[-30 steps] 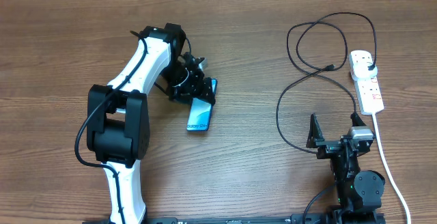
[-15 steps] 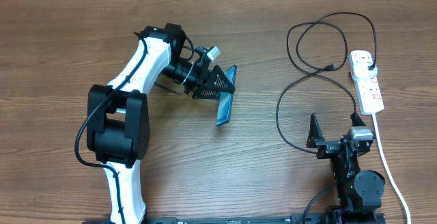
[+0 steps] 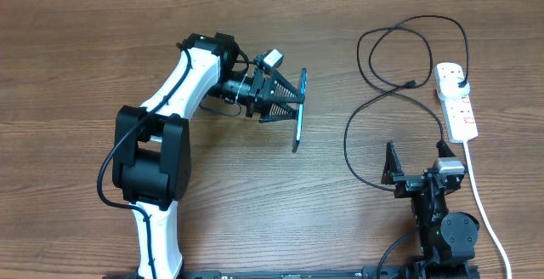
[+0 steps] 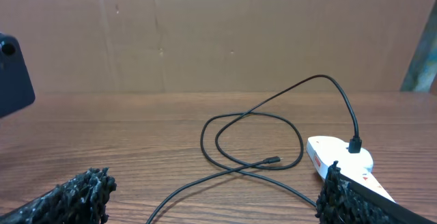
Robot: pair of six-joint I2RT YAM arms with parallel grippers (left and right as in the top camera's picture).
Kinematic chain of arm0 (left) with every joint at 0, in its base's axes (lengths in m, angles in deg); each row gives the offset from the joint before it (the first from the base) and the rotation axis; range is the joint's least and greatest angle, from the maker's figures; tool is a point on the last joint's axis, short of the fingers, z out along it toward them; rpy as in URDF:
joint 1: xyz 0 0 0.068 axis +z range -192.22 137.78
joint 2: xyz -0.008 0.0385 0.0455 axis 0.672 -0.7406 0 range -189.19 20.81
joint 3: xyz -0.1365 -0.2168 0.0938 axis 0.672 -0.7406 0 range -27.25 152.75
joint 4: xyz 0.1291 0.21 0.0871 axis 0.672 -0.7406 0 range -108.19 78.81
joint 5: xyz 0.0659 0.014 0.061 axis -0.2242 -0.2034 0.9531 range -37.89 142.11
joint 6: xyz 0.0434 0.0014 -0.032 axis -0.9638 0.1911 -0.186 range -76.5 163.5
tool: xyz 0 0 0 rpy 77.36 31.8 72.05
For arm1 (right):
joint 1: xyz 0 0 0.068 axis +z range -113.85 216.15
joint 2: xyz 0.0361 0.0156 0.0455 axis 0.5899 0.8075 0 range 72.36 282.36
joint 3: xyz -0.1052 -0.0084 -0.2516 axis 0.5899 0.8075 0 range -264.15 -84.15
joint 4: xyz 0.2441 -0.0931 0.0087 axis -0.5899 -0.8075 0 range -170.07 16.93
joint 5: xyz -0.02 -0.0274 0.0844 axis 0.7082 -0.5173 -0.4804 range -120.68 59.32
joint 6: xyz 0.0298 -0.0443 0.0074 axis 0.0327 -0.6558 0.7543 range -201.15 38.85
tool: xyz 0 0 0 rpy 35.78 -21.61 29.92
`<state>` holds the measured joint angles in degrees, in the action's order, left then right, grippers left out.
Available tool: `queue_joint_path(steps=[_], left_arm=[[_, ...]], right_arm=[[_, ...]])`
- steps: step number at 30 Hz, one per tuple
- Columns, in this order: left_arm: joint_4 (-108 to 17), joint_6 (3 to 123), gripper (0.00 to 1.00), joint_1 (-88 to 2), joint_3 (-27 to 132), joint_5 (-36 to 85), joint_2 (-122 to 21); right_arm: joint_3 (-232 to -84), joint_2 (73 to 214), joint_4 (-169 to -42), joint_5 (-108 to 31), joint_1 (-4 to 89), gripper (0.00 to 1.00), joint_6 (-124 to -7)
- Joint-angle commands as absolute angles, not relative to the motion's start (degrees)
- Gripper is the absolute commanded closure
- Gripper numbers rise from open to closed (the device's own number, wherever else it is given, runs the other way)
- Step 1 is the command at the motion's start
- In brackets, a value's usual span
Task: Plug charger to phone and switch on socket
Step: 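Lift the phone upright with the left gripper, bottom edge facing right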
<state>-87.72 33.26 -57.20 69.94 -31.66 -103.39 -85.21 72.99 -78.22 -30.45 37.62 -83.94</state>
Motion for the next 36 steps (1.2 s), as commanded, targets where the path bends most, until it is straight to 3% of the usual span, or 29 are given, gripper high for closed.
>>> queue_joint_path(steps=[1, 18, 36], left_arm=[[-87.9, 34.7, 0.53, -57.1, 71.7, -38.5, -104.0], [-87.9, 48.9, 0.54, -56.2, 71.7, -38.5, -104.0], [-88.9, 48.2, 0.55, -56.2, 71.7, -38.5, -104.0]], right_arm=[[-84.6, 72.5, -77.9, -30.4, 37.3, 0.00, -84.0], [-84.6, 72.5, -77.9, -30.4, 37.3, 0.00, -84.0], [-84.6, 72.5, -77.7, -30.4, 37.3, 0.00, -84.0]])
